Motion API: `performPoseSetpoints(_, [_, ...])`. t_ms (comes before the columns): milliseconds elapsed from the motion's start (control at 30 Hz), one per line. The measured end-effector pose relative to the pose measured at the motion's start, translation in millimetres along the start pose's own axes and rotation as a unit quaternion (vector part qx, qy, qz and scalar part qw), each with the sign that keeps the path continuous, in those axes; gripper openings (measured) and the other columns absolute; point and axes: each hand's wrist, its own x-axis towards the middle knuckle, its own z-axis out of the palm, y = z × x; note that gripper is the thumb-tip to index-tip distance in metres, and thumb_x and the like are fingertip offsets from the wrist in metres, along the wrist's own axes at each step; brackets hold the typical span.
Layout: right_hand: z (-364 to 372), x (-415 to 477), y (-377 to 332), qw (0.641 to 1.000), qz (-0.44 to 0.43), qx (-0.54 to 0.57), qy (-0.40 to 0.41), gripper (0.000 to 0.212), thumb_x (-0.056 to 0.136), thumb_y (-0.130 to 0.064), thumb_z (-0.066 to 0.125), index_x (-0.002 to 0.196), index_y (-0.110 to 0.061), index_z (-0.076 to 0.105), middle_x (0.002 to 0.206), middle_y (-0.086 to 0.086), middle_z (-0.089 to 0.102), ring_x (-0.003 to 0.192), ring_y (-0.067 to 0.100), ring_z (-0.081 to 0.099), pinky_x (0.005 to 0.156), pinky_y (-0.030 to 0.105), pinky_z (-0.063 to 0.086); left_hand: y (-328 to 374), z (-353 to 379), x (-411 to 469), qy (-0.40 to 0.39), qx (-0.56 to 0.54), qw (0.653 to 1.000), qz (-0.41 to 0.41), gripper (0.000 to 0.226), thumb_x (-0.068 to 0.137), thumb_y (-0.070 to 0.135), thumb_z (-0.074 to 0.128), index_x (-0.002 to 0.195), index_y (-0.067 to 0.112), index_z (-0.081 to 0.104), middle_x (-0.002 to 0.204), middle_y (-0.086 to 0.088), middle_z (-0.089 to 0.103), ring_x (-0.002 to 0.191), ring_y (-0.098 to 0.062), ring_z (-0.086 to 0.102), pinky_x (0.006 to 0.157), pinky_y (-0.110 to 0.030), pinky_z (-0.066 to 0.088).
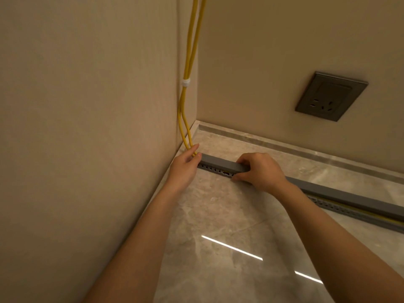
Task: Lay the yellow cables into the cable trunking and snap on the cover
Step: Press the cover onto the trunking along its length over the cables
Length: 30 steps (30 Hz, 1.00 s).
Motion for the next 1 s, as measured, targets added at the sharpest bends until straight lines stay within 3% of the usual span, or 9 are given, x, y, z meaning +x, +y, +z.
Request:
performPoseSetpoints(67, [-3,0,0,1.000,0.003,0.007,-0.013,0.032,0.069,-0.040,0.078,0.095,-0.025,0.066,0.087,-0.005,0.065,0.076,0.014,0.057,0.063,0.031,0.049,-2,1,-4,0.036,-0.062,0.997,-0.007,0.032,0.096,0.016,0.049,0.126,0.022,0.057,0.133,0.001,0.053,0.121,-0.007,0.047,0.104,-0.024,0.036])
performPoseSetpoints(133, [-7,-3,0,1.000,-0.001,0.019,-0.021,0.032,0.069,-0.039,0.078,0.095,-0.025,0.067,0.084,-0.006,0.065,0.074,0.012,0.058,0.065,0.033,0.052,-3,4,-9,0.102,-0.153,0.983,-0.008,0.024,0.093,0.009,0.052,0.109,0.020,0.066,0.117,0.000,0.063,0.112,-0.012,0.055,0.099,-0.026,0.043])
performPoseSetpoints(267, [-22,-8,0,0.998,-0.020,0.047,-0.029,0.030,0.067,-0.036,0.079,0.093,-0.025,0.069,0.078,-0.011,0.065,0.070,0.004,0.058,0.066,0.030,0.053,-5,19,-17,0.195,-0.298,0.934,-0.025,0.012,0.086,0.005,0.060,0.094,0.013,0.055,0.095,-0.004,0.064,0.096,-0.018,0.058,0.090,-0.028,0.046])
performPoseSetpoints(433, [-38,-16,2,0.994,-0.033,0.097,-0.032,0.028,0.064,-0.032,0.082,0.088,-0.024,0.070,0.073,-0.013,0.068,0.066,-0.001,0.062,0.063,0.021,0.053,12,25,-4,0.070,-0.510,0.845,-0.145,0.017,0.088,0.021,0.060,0.102,0.012,0.060,0.103,-0.006,0.068,0.097,-0.021,0.063,0.075,-0.035,0.052])
performPoseSetpoints(533, [-40,-18,3,0.993,-0.031,0.114,-0.028,0.027,0.063,-0.032,0.083,0.085,-0.026,0.069,0.074,-0.012,0.068,0.067,0.000,0.063,0.061,0.019,0.051,25,26,5,0.046,-0.590,0.789,-0.163,0.015,0.090,0.028,0.058,0.087,0.015,0.064,0.074,0.000,0.072,0.080,-0.017,0.068,0.076,-0.036,0.050])
performPoseSetpoints(600, [-41,-20,4,0.992,-0.031,0.123,-0.022,0.027,0.065,-0.034,0.081,0.088,-0.026,0.068,0.077,-0.012,0.068,0.069,0.003,0.063,0.062,0.022,0.053,30,29,8,0.061,-0.620,0.765,-0.162,0.022,0.092,0.029,0.054,0.076,0.017,0.063,0.053,0.006,0.061,0.060,-0.011,0.064,0.079,-0.031,0.047])
performPoseSetpoints(700, [-43,-20,6,0.991,-0.033,0.126,-0.013,0.026,0.070,-0.039,0.077,0.092,-0.029,0.068,0.076,-0.016,0.065,0.070,0.002,0.060,0.060,0.020,0.049,34,33,9,0.080,-0.647,0.739,-0.171,0.026,0.092,0.028,0.057,0.071,0.014,0.062,0.048,0.004,0.055,0.057,-0.012,0.061,0.084,-0.029,0.050])
performPoseSetpoints(800, [-45,-20,7,0.990,-0.036,0.137,-0.019,0.028,0.074,-0.039,0.073,0.099,-0.029,0.068,0.079,-0.011,0.067,0.072,0.004,0.061,0.062,0.021,0.049,38,33,6,0.089,-0.673,0.711,-0.184,0.021,0.088,0.025,0.062,0.075,0.008,0.065,0.058,-0.002,0.064,0.067,-0.014,0.064,0.075,-0.030,0.056])
performPoseSetpoints(1000, [-50,-17,8,0.989,-0.027,0.140,-0.043,0.032,0.077,-0.042,0.069,0.107,-0.029,0.068,0.078,-0.005,0.069,0.068,0.006,0.059,0.059,0.020,0.044,46,34,3,0.095,-0.675,0.709,-0.179,0.021,0.090,0.022,0.059,0.078,0.006,0.062,0.059,-0.004,0.065,0.065,-0.016,0.063,0.080,-0.029,0.054])
